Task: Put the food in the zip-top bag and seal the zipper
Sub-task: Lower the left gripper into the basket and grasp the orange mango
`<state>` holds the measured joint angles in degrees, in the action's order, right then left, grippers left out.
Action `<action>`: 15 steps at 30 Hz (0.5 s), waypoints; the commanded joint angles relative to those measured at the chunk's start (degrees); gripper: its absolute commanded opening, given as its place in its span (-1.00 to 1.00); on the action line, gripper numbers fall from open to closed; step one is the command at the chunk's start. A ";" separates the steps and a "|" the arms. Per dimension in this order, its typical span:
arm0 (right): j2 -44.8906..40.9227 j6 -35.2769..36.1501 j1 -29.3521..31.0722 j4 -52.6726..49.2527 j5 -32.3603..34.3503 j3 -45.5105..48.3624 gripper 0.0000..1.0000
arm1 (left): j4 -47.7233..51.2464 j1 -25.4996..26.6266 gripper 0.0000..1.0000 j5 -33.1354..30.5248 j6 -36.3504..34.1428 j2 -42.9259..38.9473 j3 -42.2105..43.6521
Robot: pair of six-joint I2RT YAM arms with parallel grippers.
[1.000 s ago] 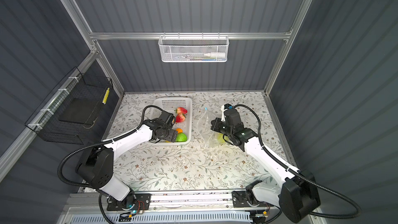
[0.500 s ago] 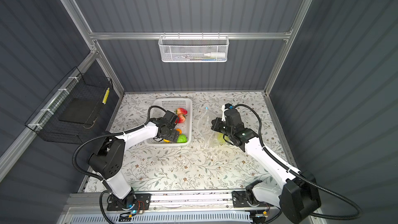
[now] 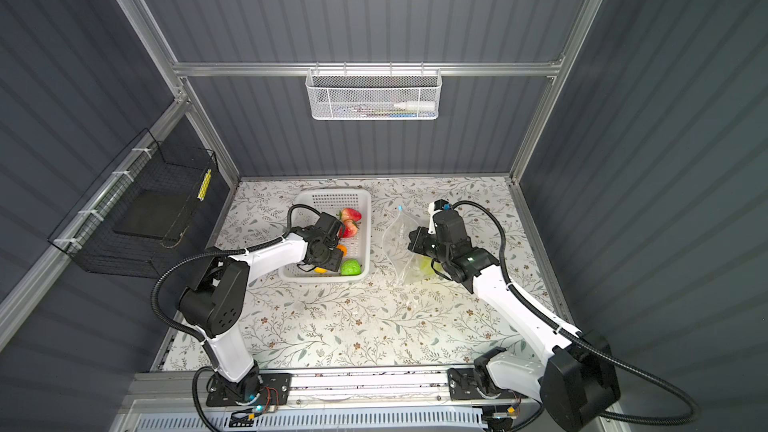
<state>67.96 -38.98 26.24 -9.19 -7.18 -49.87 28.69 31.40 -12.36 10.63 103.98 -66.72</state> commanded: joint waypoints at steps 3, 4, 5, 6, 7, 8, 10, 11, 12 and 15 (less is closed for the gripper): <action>-1.41 0.74 -0.03 -0.91 1.29 0.74 -1.00 | -0.43 -0.37 0.01 1.14 -0.43 0.59 -0.32; -1.50 0.75 0.02 -0.97 1.16 0.74 -1.00 | -0.52 -0.38 0.00 1.16 -0.36 0.38 -0.23; -1.66 0.79 0.02 -1.13 1.29 0.74 -1.00 | -0.63 -0.40 -0.02 1.07 -0.20 0.00 -0.13; -1.78 0.84 0.04 -1.21 1.38 0.74 -1.00 | -0.79 -0.42 -0.05 1.06 -0.15 -0.27 0.00; -1.94 0.84 0.03 -1.29 1.46 0.65 -1.00 | -0.98 -0.46 -0.09 1.15 -0.02 -0.61 0.12; -2.18 0.75 0.04 -1.44 1.60 0.65 -1.00 | -1.12 -0.44 -0.11 1.11 0.00 -0.95 0.26; -2.58 0.73 0.01 -1.74 1.65 0.48 -1.00 | -1.45 -0.39 -0.13 1.03 0.07 -1.65 0.38; -2.79 0.74 0.04 -2.00 1.64 0.34 -1.00 | -1.47 -0.39 -0.13 0.98 0.14 -2.03 0.42; -2.93 0.73 0.04 -2.18 1.71 0.22 -1.00 | -1.57 -0.39 -0.14 0.94 0.31 -2.41 0.43; -3.45 0.90 0.03 -2.79 1.90 -0.05 -1.00 | -1.50 -0.37 -0.14 1.11 0.92 -4.25 0.38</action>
<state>65.69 -38.89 26.24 -11.07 -6.02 -49.82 27.22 31.40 -11.94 10.74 103.09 -66.70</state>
